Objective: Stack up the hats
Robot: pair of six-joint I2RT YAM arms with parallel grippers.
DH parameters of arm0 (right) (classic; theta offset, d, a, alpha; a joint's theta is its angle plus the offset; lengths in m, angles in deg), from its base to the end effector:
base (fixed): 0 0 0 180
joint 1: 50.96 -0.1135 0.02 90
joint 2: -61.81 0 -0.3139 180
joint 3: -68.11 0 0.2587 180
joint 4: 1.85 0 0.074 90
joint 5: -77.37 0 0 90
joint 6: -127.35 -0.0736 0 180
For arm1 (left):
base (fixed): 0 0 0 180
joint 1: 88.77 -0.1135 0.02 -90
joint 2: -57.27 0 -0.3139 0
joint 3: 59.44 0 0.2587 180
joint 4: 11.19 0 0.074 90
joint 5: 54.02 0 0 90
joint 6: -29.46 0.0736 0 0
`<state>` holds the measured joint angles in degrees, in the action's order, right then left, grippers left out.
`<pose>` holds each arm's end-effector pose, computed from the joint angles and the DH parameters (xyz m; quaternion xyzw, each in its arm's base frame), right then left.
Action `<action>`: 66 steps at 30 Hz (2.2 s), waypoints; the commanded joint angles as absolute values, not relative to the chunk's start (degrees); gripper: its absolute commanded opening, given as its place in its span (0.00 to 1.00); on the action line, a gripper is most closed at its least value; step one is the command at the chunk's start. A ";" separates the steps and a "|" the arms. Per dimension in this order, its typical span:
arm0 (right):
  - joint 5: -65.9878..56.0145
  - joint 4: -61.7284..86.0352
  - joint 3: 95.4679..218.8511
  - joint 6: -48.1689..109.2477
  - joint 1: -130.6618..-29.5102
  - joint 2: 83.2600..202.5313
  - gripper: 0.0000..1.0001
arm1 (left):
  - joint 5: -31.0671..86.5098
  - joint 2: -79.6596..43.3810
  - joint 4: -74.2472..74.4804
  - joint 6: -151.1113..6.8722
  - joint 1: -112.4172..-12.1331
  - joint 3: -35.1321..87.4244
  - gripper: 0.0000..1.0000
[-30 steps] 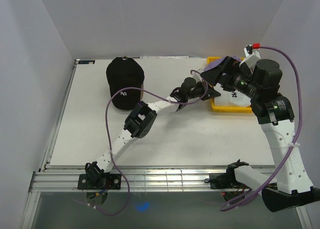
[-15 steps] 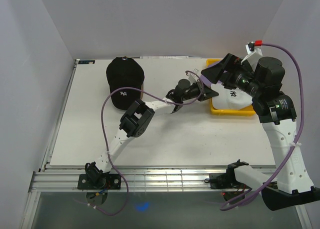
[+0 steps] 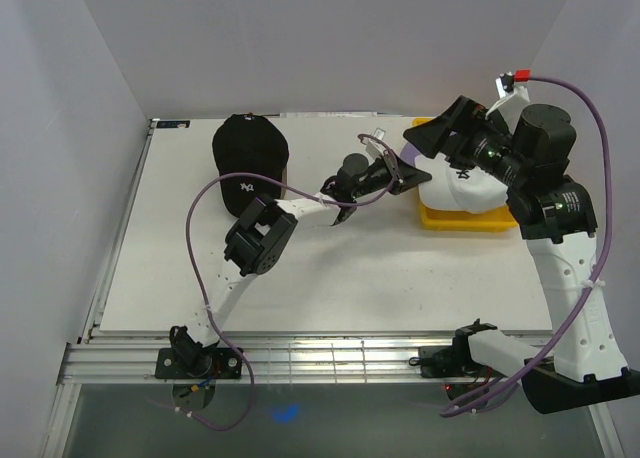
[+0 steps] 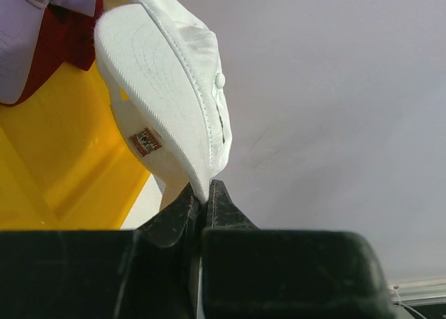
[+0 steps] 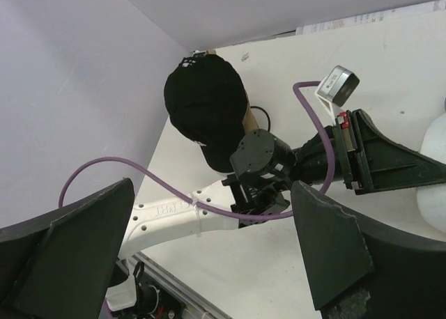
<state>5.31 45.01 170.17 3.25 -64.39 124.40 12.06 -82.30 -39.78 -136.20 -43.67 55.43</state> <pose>0.2068 0.0727 0.5381 0.0319 0.7484 0.3699 0.5495 0.4270 -0.4708 0.2186 -0.0299 0.6842 -0.6913 0.2303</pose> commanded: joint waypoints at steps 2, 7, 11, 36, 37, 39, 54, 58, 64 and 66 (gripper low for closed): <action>4.86 43.81 174.86 2.99 -63.79 124.57 0.98 | 16.47 -71.24 -44.62 -136.12 -44.21 51.54 0.00; 4.95 44.17 177.23 2.38 -63.70 125.18 0.98 | 18.05 -68.77 -45.59 -138.05 -44.30 49.51 0.00; 4.78 44.17 178.99 1.94 -63.53 125.18 0.98 | 20.68 -66.31 -45.94 -137.54 -44.30 46.71 0.00; 16.02 33.36 179.35 -6.59 -64.14 138.80 1.00 | 46.09 -22.20 -49.27 -128.03 -60.19 11.74 0.00; 15.94 33.01 179.00 -6.50 -64.23 139.33 1.00 | 45.74 -21.14 -49.72 -128.82 -61.69 9.55 0.00; 15.67 32.48 179.08 -6.24 -64.32 140.65 1.00 | 47.13 -17.47 -49.72 -129.71 -64.86 7.86 0.00; 12.25 31.69 180.32 -4.74 -72.05 149.97 1.00 | 64.99 -2.06 -50.16 -129.79 -65.84 -7.95 0.00; 11.98 31.51 180.31 -4.57 -73.46 151.37 1.00 | 66.74 -0.74 -53.06 -132.25 -65.84 -12.79 0.00; 11.54 32.47 180.40 -3.43 -74.51 152.25 1.00 | 67.18 -1.18 -55.70 -133.93 -65.84 -15.61 0.00; 11.63 32.48 180.05 -3.25 -74.69 152.34 1.00 | 67.01 -1.53 -56.66 -134.28 -65.84 -15.79 0.00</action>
